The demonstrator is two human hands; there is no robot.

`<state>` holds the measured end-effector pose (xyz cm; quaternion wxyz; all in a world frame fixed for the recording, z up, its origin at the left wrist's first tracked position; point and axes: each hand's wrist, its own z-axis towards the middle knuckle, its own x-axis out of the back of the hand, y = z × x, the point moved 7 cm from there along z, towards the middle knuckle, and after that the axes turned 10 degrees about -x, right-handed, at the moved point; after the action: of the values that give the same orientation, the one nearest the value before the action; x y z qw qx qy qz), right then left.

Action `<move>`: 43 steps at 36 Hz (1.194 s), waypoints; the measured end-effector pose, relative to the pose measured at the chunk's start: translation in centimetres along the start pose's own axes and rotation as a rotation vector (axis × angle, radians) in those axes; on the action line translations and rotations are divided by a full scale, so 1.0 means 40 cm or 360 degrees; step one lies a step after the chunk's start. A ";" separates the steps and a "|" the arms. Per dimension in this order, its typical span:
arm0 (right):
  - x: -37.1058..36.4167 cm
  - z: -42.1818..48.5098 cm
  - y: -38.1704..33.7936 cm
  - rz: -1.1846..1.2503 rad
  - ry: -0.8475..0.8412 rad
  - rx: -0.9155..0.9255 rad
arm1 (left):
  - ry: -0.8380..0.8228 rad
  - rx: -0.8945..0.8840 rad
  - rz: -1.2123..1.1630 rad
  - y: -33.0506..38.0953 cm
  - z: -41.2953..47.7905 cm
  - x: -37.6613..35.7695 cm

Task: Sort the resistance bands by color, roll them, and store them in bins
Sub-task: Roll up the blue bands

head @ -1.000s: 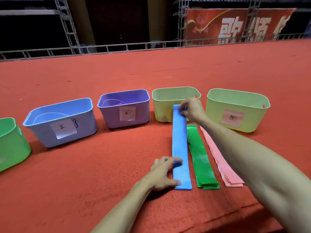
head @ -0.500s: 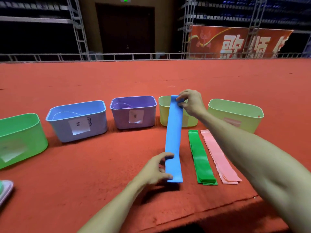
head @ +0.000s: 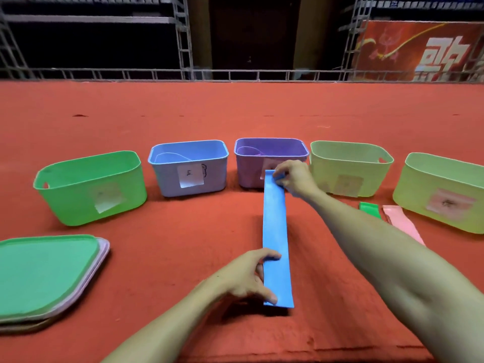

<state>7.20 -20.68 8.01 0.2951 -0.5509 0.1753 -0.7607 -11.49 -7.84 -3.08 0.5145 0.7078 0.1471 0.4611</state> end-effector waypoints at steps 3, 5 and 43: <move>-0.077 -0.007 -0.005 -0.0045 -0.0117 0.0025 | -0.0058 0.0066 0.0037 -0.032 -0.022 0.009; -0.123 -0.010 0.003 -0.0044 -0.0165 0.0006 | -0.0087 0.0103 0.0034 -0.051 -0.033 0.015; -0.382 0.004 0.162 -0.0042 -0.0494 -0.0200 | 0.0657 0.0076 0.0795 -0.205 0.308 0.368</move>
<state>12.35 -15.80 -7.00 0.2737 -0.6814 0.1676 -0.6578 8.42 -1.58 -3.36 0.3280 0.6254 0.0809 0.7034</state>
